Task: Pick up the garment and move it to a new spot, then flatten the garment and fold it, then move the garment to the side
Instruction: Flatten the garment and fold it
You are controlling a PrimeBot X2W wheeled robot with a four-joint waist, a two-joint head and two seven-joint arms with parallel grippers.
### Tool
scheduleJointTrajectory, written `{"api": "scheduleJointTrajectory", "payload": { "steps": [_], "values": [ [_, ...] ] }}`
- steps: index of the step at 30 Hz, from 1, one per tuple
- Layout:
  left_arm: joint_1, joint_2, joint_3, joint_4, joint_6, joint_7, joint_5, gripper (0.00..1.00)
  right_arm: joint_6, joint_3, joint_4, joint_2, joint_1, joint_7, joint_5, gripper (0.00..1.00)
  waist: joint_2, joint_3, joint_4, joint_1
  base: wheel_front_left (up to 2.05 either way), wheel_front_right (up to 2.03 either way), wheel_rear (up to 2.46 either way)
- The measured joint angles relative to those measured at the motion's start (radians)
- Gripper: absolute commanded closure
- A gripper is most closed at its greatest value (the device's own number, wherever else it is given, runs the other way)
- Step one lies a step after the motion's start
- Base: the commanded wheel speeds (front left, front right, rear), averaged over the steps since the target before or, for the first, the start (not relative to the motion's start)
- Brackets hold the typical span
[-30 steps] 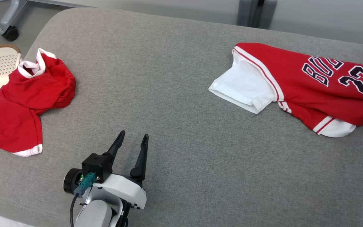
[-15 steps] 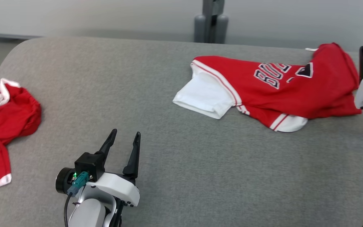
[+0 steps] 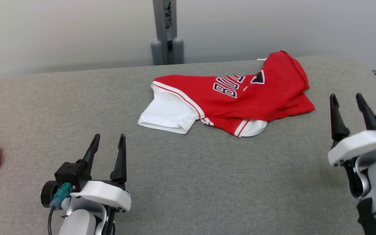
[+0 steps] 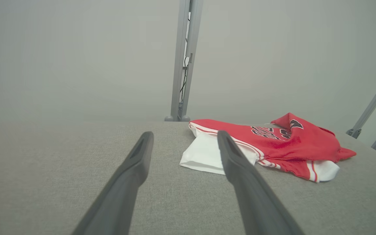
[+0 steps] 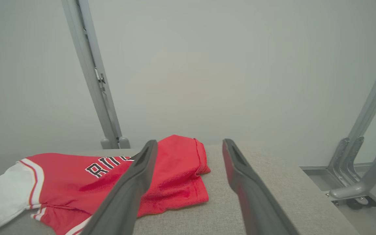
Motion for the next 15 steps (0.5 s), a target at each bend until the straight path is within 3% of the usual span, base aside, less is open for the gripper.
{"api": "scheduleJointTrajectory", "payload": {
  "steps": [6, 15],
  "values": [
    [0.008, 0.0, 0.028, -0.002, 0.001, 0.0, -0.004, 0.0, 0.0, -0.013, -0.181, 0.036, 0.15, 0.0, 0.035, 0.0, 0.0, -0.004, -0.055, 0.0, 0.0, 0.0, 0.0],
    [-0.025, 0.0, 0.077, 0.024, -0.011, 0.0, 0.002, 0.0, 0.0, -0.027, -0.247, 0.061, 0.153, 0.0, 0.025, 0.0, 0.0, 0.052, -0.096, 0.0, 0.0, 0.0, 0.0]
  ]
}}
